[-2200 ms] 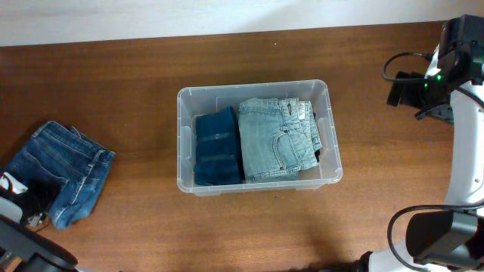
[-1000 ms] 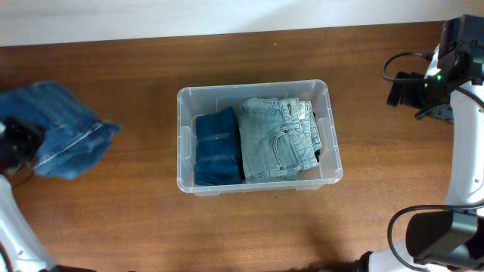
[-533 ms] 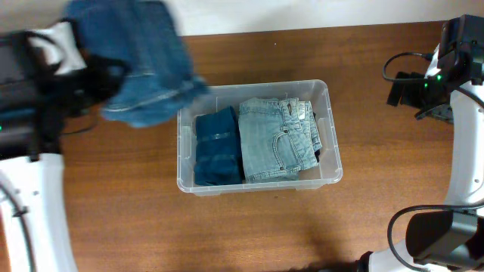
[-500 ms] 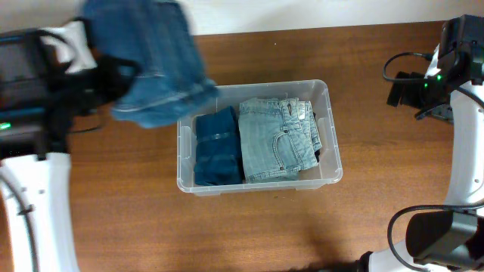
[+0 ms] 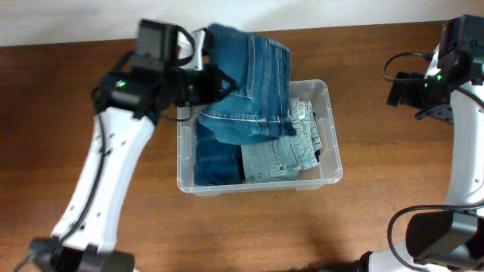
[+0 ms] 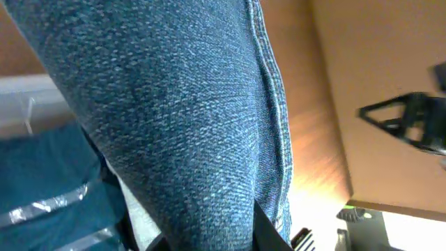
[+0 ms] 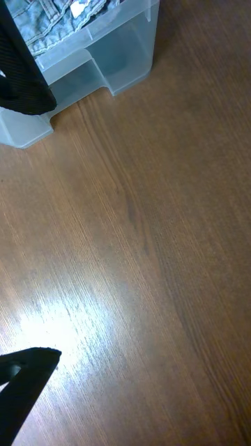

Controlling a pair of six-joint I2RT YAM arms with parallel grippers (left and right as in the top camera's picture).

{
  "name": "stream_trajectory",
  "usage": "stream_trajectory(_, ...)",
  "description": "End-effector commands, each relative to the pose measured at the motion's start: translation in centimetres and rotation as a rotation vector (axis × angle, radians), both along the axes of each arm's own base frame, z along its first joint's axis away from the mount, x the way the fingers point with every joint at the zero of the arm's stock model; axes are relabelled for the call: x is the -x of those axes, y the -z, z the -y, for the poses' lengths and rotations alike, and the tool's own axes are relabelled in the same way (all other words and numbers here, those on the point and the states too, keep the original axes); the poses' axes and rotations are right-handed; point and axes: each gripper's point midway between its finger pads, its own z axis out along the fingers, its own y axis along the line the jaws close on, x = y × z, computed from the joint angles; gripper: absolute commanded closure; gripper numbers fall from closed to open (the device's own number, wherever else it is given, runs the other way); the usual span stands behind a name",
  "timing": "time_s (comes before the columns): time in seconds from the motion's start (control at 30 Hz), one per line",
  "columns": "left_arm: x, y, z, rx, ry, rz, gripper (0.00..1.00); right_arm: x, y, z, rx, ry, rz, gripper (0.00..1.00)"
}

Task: Pack container
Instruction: 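Lower the dark-blue jeans into the box over the teal garment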

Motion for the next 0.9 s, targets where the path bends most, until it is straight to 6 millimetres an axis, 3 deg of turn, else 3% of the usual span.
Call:
stream_trajectory(0.0,0.4,-1.3,0.6,0.031,-0.002,-0.008,0.99,0.1,-0.1,0.4,0.010,0.014,-0.001,0.02)
stream_trajectory(0.17,0.5,0.7,-1.0,-0.075,-0.072,-0.053,1.00,0.1,-0.1,0.4,0.010,0.014,-0.001,0.01)
stream_trajectory(0.3,1.1,2.4,-0.9,-0.106,-0.075,-0.094,0.99,0.1,-0.1,0.4,0.010,0.014,-0.001,0.02)
stream_trajectory(0.6,1.9,8.3,-2.1,-0.178,-0.145,-0.226,1.00,0.1,-0.1,0.4,0.010,0.014,-0.001,0.02)
stream_trajectory(0.77,2.6,9.2,-2.3,-0.192,-0.143,-0.258,0.99,0.1,-0.1,0.4,0.010,0.014,-0.001,0.02)
stream_trajectory(0.87,3.0,8.5,-2.0,-0.170,-0.128,-0.259,1.00,0.1,-0.1,0.4,0.010,0.014,-0.001,0.01)
